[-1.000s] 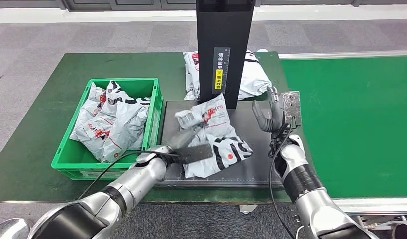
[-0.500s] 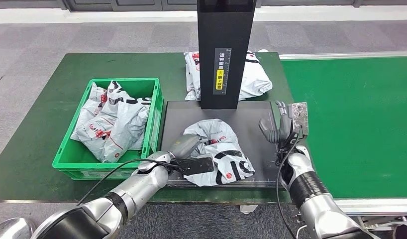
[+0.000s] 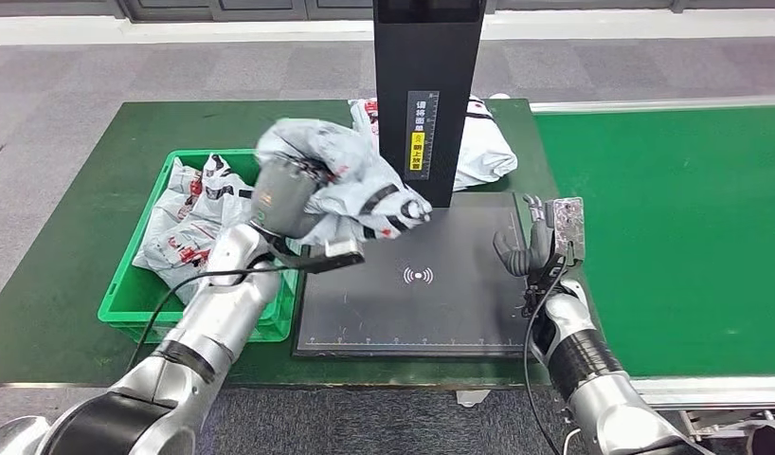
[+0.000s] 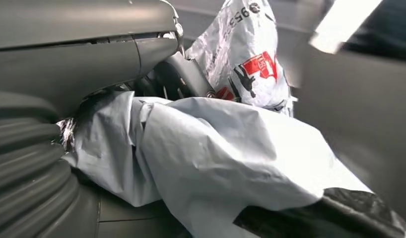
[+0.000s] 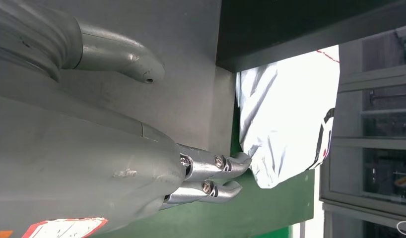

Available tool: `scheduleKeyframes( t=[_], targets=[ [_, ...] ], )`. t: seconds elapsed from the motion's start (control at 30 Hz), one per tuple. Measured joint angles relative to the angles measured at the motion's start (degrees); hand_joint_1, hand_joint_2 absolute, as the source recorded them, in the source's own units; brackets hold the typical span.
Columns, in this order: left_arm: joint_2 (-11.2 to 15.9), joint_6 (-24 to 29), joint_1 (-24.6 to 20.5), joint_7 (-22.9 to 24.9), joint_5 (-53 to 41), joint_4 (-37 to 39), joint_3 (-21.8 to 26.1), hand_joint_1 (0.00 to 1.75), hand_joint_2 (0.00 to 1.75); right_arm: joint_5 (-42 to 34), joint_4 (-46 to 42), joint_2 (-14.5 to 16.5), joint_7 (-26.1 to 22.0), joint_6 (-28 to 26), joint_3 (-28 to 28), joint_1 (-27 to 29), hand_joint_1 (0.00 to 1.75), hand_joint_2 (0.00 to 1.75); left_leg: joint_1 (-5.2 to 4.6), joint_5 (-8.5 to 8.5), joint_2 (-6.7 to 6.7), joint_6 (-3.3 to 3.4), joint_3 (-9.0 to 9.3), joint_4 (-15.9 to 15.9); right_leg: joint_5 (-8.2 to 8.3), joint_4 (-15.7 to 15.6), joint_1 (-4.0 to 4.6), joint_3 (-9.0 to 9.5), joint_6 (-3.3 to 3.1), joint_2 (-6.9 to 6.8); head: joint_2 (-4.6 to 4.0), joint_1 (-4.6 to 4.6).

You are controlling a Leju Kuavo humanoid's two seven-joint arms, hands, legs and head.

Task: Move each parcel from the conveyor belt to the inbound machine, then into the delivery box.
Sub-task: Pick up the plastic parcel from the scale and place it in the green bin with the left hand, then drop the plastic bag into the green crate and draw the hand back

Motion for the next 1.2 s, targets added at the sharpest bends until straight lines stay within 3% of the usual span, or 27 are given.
scheduleKeyframes(
  t=[0.07,0.17,0.27,0.4,0.47,0.53,0.67,0.8,0.9,1.1,1.2],
  targets=[
    [0.1,0.0,0.3,-0.4,-2.2,-2.7,4.8,1.75,1.75,0.0,-0.3,0.0,0.0,0.1,0.0,0.1,0.0,0.0,0.0,0.0,-0.01,0.0,-0.01,0.0,0.0,0.0,0.0,-0.01,0.0,0.01,0.0,-0.01],
    [0.3,0.0,1.4,0.6,-9.6,-8.0,11.9,1.75,1.75,-0.3,-0.7,0.0,0.0,0.3,0.0,0.4,0.0,0.0,0.0,0.0,-0.05,0.0,-0.05,0.0,0.0,0.0,0.0,-0.01,0.0,0.0,0.0,-0.01],
    [1.8,0.0,2.5,9.1,-16.7,-10.9,17.4,1.69,1.75,-0.4,-1.3,0.0,0.5,0.8,0.0,1.0,0.0,0.0,0.0,-0.02,0.04,0.0,-0.04,0.0,0.0,0.0,-0.01,-0.06,0.0,0.05,0.0,-0.01],
    [6.4,-1.3,1.8,26.1,-19.2,-3.7,18.9,0.0,1.75,-0.2,-2.4,0.0,1.1,1.2,0.0,1.9,0.0,0.0,0.0,0.0,0.03,-0.02,-0.04,0.0,-0.01,0.0,0.01,-0.1,0.0,0.03,0.0,-0.01],
    [8.7,-5.3,1.0,32.0,-19.1,2.1,18.8,0.0,1.75,0.1,-2.8,-0.1,1.6,1.7,0.0,2.0,0.0,0.0,0.01,0.03,0.02,-0.05,-0.03,0.0,0.0,0.0,0.05,-0.09,-0.01,0.03,0.01,-0.01],
    [10.3,-10.8,0.5,34.7,-18.6,6.7,18.7,0.0,1.75,0.4,-2.9,-0.1,2.2,2.3,0.0,2.1,0.0,0.0,0.01,0.05,0.02,-0.08,-0.03,0.0,0.0,0.0,0.08,-0.08,-0.01,0.02,0.0,-0.01],
    [12.4,-18.4,-1.0,34.5,-16.7,12.1,18.7,0.0,1.75,1.0,-3.3,-0.1,3.1,3.2,0.0,2.0,0.0,0.0,0.01,0.05,-0.09,-0.06,0.0,0.0,0.0,0.0,-0.03,0.03,0.0,-0.05,0.0,-0.01],
    [13.4,-20.2,-2.1,34.4,-16.1,14.9,18.6,0.0,1.75,1.3,-3.5,-0.1,3.6,3.3,0.0,2.0,0.0,0.0,0.0,0.03,-0.11,-0.03,0.09,0.0,-0.02,0.0,-0.07,0.12,0.03,-0.12,-0.01,-0.01],
    [13.8,-22.1,-2.5,32.9,-14.0,16.0,18.6,0.0,1.75,1.4,-3.8,-0.1,4.0,3.6,0.0,2.0,0.0,0.0,0.0,0.03,-0.1,-0.03,0.16,0.0,-0.02,0.0,-0.07,0.18,0.04,-0.12,0.01,-0.01],
    [14.2,-27.7,-2.5,24.9,-8.2,16.6,18.6,0.0,1.75,2.1,-5.8,-0.3,5.7,4.5,0.0,2.8,0.0,0.0,-0.01,0.04,-0.12,-0.03,0.29,0.0,-0.02,0.0,-0.05,0.31,0.04,-0.15,0.0,-0.01],
    [14.3,-28.1,-2.4,24.0,-7.4,16.7,18.6,0.0,1.75,2.2,-6.7,-0.3,5.9,4.5,0.0,3.2,0.0,0.0,0.0,0.05,-0.14,-0.04,0.29,0.0,-0.02,0.0,-0.04,0.32,0.04,-0.19,0.0,-0.01]
  ],
)
